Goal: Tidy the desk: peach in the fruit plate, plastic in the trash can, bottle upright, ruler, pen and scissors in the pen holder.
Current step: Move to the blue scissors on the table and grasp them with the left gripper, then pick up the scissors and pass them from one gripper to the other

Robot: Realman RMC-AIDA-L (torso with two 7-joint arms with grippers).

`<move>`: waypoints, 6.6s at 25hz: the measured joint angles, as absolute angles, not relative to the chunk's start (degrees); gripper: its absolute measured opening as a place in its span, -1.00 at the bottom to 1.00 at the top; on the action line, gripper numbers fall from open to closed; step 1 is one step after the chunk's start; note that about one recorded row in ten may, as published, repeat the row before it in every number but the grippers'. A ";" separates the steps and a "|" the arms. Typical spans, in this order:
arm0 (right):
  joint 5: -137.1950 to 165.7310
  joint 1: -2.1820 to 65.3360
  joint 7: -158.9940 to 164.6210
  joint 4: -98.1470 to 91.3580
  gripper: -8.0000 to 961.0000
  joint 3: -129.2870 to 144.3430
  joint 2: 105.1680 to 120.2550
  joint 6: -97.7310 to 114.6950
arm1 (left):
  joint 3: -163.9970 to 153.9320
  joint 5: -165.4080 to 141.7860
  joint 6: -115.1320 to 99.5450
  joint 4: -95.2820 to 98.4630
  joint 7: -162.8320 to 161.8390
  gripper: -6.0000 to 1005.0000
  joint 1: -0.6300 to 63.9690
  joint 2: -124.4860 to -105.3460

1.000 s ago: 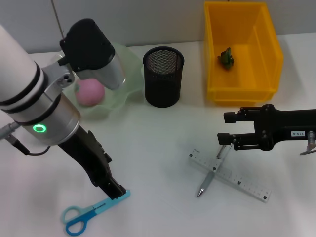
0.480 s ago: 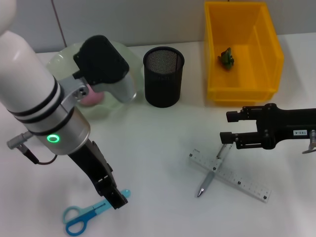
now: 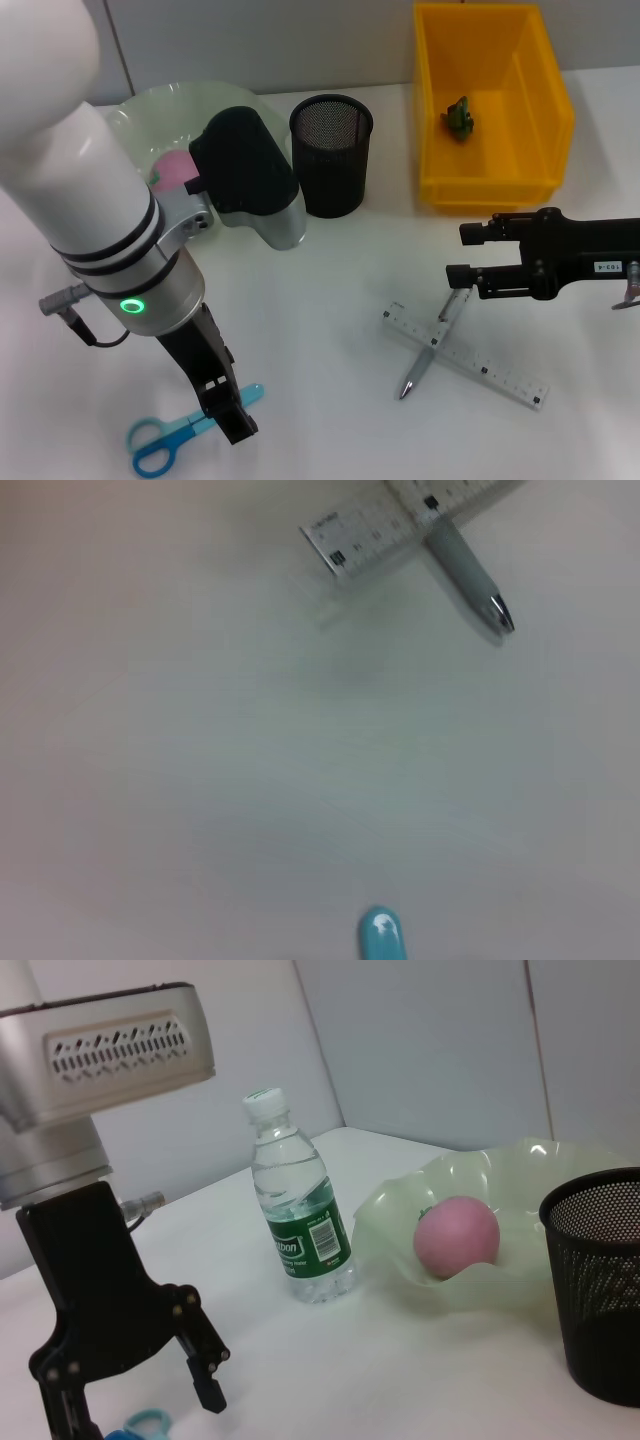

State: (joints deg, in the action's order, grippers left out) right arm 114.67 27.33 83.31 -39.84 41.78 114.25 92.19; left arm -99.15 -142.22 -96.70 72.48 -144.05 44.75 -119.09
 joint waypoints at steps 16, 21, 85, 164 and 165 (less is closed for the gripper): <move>114.60 27.33 83.57 -39.39 0.51 41.55 114.25 90.80 | -101.59 -144.41 -94.80 71.01 -142.88 0.69 45.79 -119.09; 114.60 27.33 83.57 -39.35 0.51 41.57 114.25 90.74 | -102.08 -144.41 -94.80 71.01 -142.84 0.69 45.79 -119.09; 114.61 28.57 83.84 -39.52 0.51 40.43 114.49 90.16 | -103.18 -143.97 -92.10 62.79 -139.91 -0.24 46.84 -119.18; 114.51 28.38 84.68 -39.79 0.41 38.92 114.39 90.65 | -76.04 -132.75 -94.04 62.67 -130.94 -0.53 44.04 -118.57; 114.45 28.38 84.36 -39.78 0.41 38.63 114.51 90.66 | -73.57 -130.52 -94.18 62.56 -130.26 -0.53 43.43 -118.56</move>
State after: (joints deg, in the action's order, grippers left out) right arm 114.45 28.38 84.36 -39.78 38.63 114.51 90.66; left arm -73.57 -130.52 -94.18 62.56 -130.26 43.43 -118.56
